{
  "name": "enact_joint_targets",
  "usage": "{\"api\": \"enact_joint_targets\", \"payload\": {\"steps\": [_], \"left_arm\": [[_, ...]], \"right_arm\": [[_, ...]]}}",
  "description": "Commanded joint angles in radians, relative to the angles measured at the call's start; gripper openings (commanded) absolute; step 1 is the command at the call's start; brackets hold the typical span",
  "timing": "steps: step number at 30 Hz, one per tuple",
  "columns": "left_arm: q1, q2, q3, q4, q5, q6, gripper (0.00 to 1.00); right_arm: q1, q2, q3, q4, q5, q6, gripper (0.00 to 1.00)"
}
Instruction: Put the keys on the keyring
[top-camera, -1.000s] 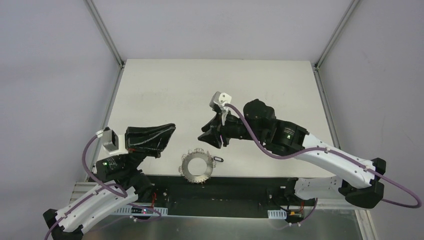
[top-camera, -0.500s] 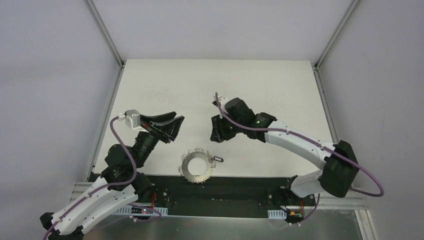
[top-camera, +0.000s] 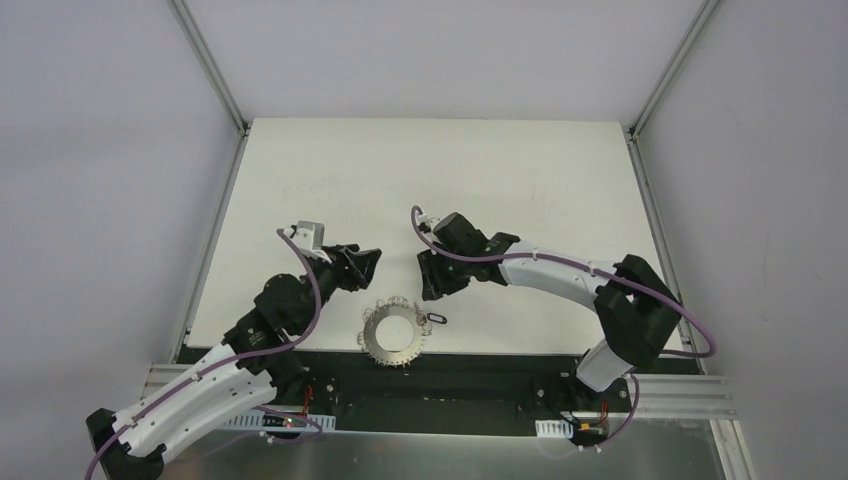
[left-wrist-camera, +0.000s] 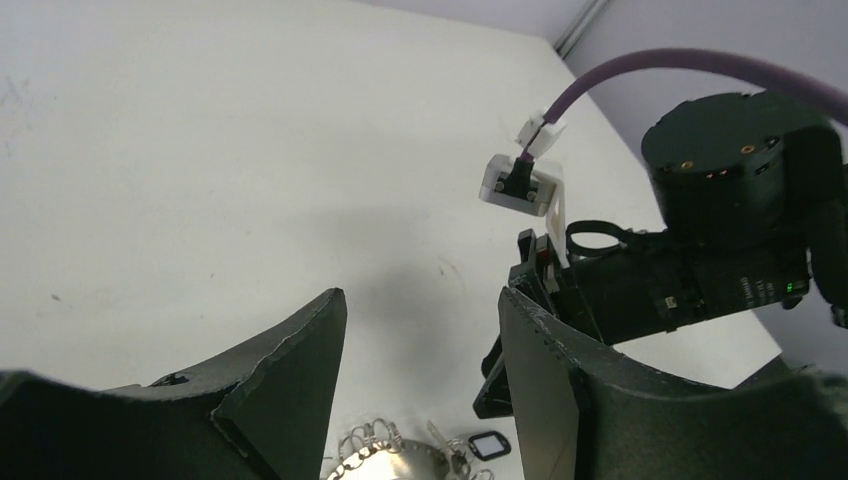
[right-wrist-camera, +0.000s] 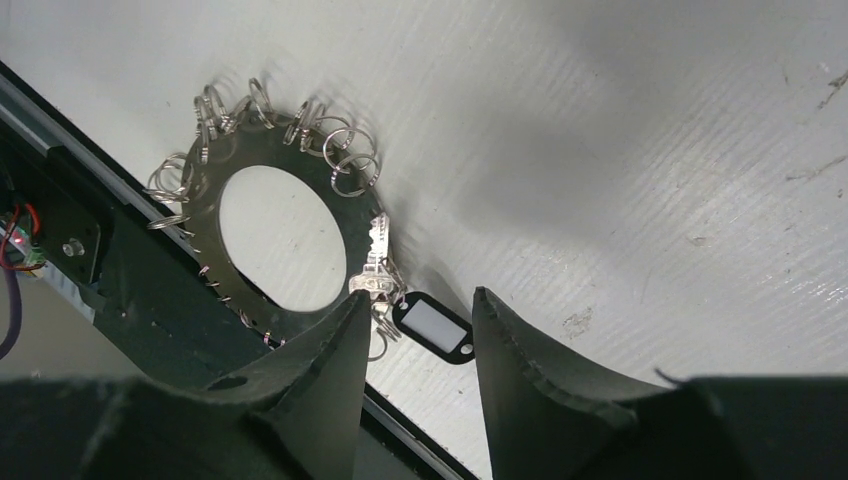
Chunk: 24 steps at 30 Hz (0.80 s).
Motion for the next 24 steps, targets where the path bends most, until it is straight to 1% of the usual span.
{"api": "enact_joint_targets", "payload": {"steps": [1, 9, 13, 20, 24], "left_arm": [[-0.007, 0.043, -0.026, 0.026, -0.022, 0.001, 0.57], [-0.008, 0.064, -0.076, 0.073, -0.036, 0.021, 0.59], [-0.006, 0.058, -0.085, 0.071, -0.037, 0.018, 0.59], [-0.006, 0.022, -0.091, 0.049, -0.053, 0.022, 0.6], [-0.006, 0.012, -0.093, 0.044, -0.056, 0.022, 0.6]], "right_arm": [[0.002, 0.041, 0.013, 0.017, -0.003, -0.003, 0.45], [0.04, 0.051, -0.029, 0.021, 0.016, 0.023, 0.48], [0.062, 0.059, -0.026, 0.021, 0.012, 0.04, 0.48], [0.085, 0.083, -0.016, 0.01, 0.046, 0.049, 0.48], [0.088, 0.099, -0.013, 0.006, 0.058, 0.053, 0.45]]}}
